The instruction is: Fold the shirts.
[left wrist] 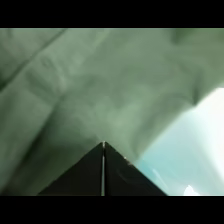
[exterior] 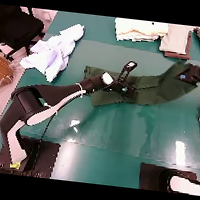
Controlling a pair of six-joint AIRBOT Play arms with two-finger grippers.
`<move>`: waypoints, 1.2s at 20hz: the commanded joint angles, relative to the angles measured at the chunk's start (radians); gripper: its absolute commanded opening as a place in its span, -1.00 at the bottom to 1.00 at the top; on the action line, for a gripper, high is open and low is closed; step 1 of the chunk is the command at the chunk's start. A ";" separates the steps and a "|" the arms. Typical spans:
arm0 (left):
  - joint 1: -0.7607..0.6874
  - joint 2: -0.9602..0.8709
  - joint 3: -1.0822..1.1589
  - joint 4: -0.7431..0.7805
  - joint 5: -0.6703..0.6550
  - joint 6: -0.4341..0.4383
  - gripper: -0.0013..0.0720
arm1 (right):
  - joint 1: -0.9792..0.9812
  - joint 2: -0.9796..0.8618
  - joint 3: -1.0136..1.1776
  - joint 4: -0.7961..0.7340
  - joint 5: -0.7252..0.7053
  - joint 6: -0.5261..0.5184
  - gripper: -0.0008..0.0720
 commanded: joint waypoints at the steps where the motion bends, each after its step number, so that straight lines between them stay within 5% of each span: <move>1: 0.007 -0.019 0.004 0.017 0.044 0.003 -0.88 | 0.118 0.001 0.080 0.009 0.025 0.084 -0.92; 7: 0.013 -0.018 0.007 0.006 0.005 -0.016 -0.88 | 0.334 -0.004 0.186 -0.002 -0.101 0.154 -0.92; 13: 0.145 0.024 0.093 0.042 -0.241 -0.166 -0.89 | 0.463 -0.114 0.186 0.002 -0.138 0.172 -0.92; 18: 0.296 0.255 0.090 0.614 -0.418 -0.515 -0.89 | 0.590 -0.199 0.186 0.010 -0.299 0.180 -0.92; 21: 0.325 0.402 0.060 0.853 -0.601 -0.580 -0.89 | 0.676 -0.265 0.186 0.010 -0.459 0.204 -0.92; 24: 0.325 0.594 -0.053 0.985 -0.587 -0.682 -0.89 | 0.754 -0.362 0.187 0.033 -0.552 0.250 -0.92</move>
